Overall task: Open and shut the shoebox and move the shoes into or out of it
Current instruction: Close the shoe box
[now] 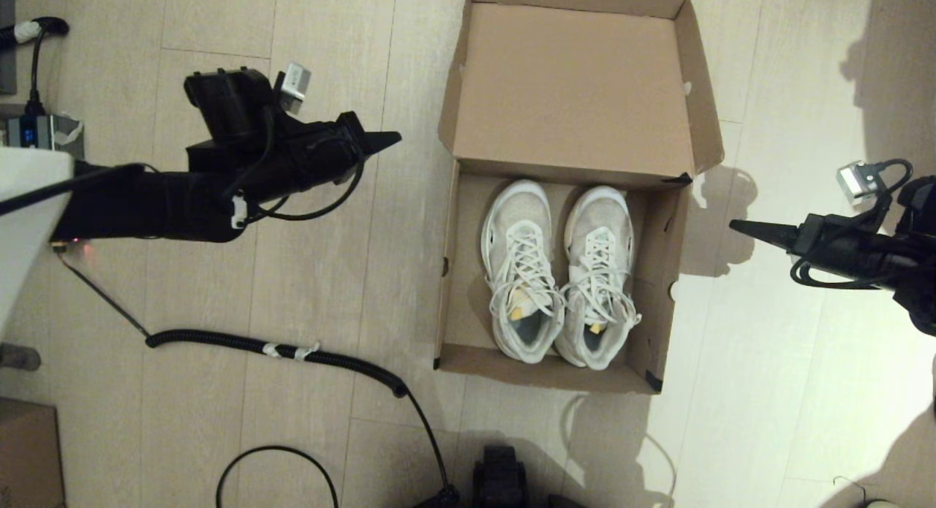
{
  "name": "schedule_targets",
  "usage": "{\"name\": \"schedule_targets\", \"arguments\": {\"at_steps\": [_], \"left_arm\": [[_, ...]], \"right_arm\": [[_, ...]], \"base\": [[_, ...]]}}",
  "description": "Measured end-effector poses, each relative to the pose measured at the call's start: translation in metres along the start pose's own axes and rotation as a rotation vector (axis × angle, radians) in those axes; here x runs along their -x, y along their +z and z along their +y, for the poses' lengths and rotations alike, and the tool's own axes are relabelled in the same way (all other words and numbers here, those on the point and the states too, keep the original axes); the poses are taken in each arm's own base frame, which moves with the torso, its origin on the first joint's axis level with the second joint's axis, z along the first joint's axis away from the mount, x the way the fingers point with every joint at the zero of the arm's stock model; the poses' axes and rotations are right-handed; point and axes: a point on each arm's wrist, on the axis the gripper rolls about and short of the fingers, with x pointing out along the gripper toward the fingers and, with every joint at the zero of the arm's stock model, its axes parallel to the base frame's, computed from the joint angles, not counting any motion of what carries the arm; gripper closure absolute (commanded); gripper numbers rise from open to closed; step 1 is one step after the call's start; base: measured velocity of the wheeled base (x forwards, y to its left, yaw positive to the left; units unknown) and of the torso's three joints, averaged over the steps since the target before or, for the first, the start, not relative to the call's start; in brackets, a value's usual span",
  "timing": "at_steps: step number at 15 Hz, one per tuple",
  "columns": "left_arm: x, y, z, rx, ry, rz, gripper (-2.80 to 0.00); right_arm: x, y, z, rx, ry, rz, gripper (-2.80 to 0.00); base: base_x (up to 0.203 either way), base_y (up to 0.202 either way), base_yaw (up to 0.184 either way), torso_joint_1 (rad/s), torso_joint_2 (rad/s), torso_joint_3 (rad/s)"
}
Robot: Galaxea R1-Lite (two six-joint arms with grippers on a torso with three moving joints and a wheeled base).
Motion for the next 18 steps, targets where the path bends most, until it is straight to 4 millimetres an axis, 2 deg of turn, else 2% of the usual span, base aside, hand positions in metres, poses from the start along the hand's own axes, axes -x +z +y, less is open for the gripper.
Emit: {"name": "schedule_targets", "arguments": {"at_steps": [5, 8, 13, 18], "left_arm": [[-0.023, 0.001, 0.003, -0.026, -0.041, -0.032, 0.0], [-0.036, -0.003, 0.005, -0.032, -0.041, -0.049, 0.0], [-0.037, -0.006, 0.01, -0.028, -0.027, -0.037, 0.0], [-0.024, -0.004, 0.023, -0.06, 0.022, -0.023, 0.0]], "right_arm": [[-0.03, 0.014, -0.016, -0.007, -0.025, -0.076, 0.0], [-0.048, 0.015, -0.015, -0.032, 0.007, -0.078, 0.0], [-0.08, 0.002, 0.007, -0.039, 0.06, -0.05, 0.0], [-0.103, -0.009, 0.033, -0.042, 0.098, -0.033, 0.0]], "base": [[0.0, 0.0, 0.0, 0.0, 0.0, 0.0], [0.0, 0.0, 0.0, 0.0, 0.0, 0.0], [0.0, 0.0, 0.0, 0.0, 0.0, 0.0], [0.0, 0.0, 0.0, 0.0, 0.0, 0.0]]}}
